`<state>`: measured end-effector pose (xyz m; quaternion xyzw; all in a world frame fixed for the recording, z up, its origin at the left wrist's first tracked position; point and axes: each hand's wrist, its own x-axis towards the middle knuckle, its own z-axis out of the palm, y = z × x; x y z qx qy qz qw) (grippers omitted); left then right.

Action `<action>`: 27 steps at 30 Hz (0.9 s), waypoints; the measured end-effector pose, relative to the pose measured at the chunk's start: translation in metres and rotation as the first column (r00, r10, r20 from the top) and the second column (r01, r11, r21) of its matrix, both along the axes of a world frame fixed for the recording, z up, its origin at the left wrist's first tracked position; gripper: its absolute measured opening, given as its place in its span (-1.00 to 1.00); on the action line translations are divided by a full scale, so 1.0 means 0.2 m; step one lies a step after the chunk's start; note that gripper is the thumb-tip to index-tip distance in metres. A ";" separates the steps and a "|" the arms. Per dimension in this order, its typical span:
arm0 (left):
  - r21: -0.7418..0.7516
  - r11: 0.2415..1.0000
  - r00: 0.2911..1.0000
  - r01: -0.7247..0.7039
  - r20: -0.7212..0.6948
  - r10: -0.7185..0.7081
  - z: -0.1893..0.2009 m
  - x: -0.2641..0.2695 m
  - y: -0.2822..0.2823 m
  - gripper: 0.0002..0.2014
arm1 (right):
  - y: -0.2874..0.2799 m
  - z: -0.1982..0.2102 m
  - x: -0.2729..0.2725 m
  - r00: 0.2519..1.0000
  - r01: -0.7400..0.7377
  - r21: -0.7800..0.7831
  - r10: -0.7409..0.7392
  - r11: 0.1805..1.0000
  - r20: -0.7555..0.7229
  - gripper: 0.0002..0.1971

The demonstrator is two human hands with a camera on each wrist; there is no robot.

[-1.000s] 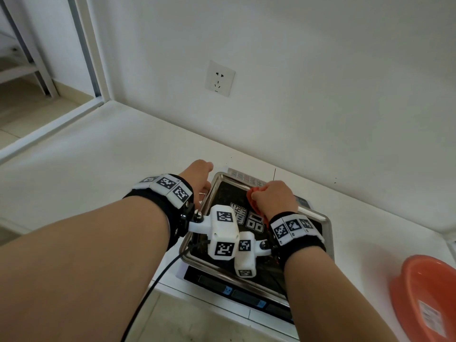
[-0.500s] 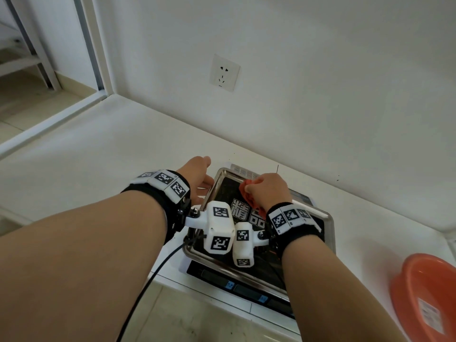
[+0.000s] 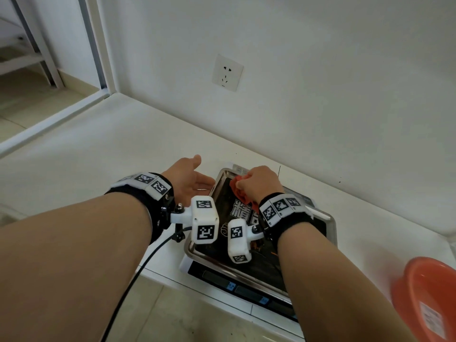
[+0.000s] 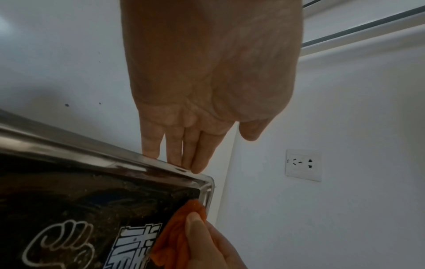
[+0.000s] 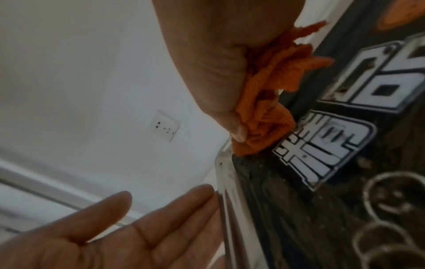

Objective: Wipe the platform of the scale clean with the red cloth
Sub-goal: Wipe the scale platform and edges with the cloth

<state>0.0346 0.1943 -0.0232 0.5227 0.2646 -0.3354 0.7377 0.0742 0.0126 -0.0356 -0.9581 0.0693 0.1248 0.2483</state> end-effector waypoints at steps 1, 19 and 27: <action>-0.005 1.000 1.000 0.009 0.002 -0.009 -0.01 0.00 0.01 -0.24 | 0.00 0.01 0.01 1.000 -0.008 0.023 0.009 1.000 -0.028 -0.86; -0.020 0.998 0.998 0.057 0.020 -0.056 -0.02 0.01 0.05 -0.14 | 0.12 0.08 0.04 0.947 -0.316 -0.152 0.300 0.937 -0.119 -0.94; -0.039 0.999 0.999 0.034 0.008 -0.034 0.00 0.00 0.04 -0.15 | 0.10 0.05 0.05 0.986 -0.159 -0.197 0.165 0.967 0.016 -0.87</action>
